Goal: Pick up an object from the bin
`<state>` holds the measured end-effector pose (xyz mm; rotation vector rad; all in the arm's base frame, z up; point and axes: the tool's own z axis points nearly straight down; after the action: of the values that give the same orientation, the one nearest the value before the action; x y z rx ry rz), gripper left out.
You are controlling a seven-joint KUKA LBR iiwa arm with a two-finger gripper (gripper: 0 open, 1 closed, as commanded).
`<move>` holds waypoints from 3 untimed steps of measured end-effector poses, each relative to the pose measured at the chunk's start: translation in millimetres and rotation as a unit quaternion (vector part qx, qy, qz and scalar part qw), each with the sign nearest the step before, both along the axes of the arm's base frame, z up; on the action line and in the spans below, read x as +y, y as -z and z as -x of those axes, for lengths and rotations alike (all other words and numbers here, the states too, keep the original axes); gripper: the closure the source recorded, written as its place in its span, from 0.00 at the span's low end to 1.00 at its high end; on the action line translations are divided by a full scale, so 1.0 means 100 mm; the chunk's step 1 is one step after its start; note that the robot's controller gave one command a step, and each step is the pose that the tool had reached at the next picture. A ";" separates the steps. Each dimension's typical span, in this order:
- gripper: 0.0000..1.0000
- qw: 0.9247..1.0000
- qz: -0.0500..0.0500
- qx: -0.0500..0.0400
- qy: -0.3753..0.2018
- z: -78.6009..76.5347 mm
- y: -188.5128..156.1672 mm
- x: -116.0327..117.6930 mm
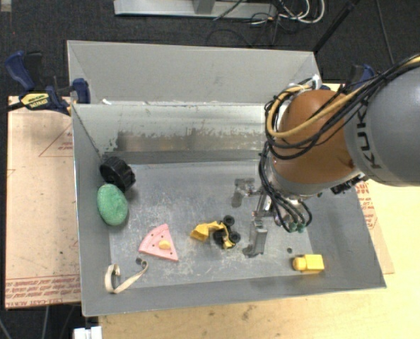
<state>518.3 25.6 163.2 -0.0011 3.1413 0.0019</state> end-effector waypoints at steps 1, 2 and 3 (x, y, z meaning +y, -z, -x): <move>0.00 1.000 0.000 -0.004 0.009 -0.08 0.48 0.27; 1.00 0.997 0.000 0.000 0.071 0.03 0.83 -0.09; 1.00 0.997 0.000 0.000 0.071 0.03 0.83 -0.09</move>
Offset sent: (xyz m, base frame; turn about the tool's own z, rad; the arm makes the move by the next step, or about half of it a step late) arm -0.0036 -0.0093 -0.0825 0.1415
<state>515.1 16.5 80.5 0.2226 3.1332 0.0016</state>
